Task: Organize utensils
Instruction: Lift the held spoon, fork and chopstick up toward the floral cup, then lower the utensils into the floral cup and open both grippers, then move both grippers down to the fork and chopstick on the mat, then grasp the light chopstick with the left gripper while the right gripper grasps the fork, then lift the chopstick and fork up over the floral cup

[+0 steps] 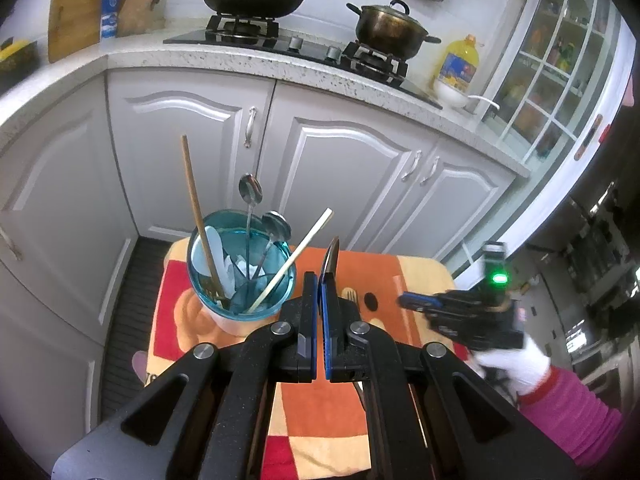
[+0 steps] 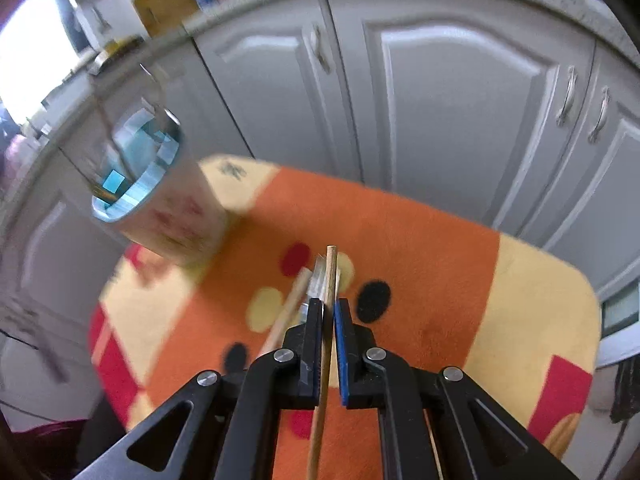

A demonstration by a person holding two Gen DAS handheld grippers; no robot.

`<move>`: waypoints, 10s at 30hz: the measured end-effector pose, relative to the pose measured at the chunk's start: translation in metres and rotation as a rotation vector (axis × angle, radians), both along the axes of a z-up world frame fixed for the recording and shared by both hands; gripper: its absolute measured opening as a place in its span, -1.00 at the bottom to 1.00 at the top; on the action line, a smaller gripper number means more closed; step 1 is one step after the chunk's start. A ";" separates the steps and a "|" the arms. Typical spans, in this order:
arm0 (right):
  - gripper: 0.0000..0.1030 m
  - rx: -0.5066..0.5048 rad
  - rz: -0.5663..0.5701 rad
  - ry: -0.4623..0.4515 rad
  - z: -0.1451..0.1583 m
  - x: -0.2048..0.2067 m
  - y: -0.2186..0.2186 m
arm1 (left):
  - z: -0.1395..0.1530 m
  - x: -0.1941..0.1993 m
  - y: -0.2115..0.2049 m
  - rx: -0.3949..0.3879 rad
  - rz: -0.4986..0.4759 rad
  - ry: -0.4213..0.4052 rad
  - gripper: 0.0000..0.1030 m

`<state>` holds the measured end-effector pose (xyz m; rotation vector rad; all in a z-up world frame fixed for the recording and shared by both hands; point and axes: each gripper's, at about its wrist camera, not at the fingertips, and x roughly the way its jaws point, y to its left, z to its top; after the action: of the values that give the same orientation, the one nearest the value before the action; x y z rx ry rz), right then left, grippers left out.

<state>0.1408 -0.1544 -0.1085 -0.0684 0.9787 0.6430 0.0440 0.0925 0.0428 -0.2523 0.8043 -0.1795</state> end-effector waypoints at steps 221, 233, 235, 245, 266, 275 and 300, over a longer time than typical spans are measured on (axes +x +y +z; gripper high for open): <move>-0.24 0.074 -0.062 0.134 -0.074 0.039 -0.001 | -0.127 0.039 -0.087 -0.046 -0.073 0.245 -0.90; -0.97 0.068 0.097 0.059 -0.064 0.031 0.018 | -0.124 0.039 -0.080 -0.069 -0.071 0.254 -0.90; -0.97 0.076 0.093 0.021 -0.048 0.020 0.009 | -0.122 0.038 -0.079 -0.069 -0.074 0.248 -0.90; -0.97 0.092 0.123 -0.116 0.023 -0.028 -0.009 | -0.088 0.022 -0.076 -0.068 -0.086 0.169 -0.90; -0.97 0.081 0.200 -0.303 0.114 -0.065 0.008 | -0.012 -0.001 -0.043 -0.064 -0.066 0.034 -0.90; -0.97 0.130 0.223 -0.425 0.179 -0.056 0.050 | 0.053 0.001 -0.001 -0.015 -0.006 -0.060 -0.90; -0.97 -0.045 0.205 -0.472 0.137 0.019 0.190 | 0.004 0.071 0.070 0.147 0.169 -0.017 -0.90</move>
<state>0.1597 0.0355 0.0288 -0.3485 0.5318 0.7502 0.1154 0.1622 0.0467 -0.1789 0.7710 0.0362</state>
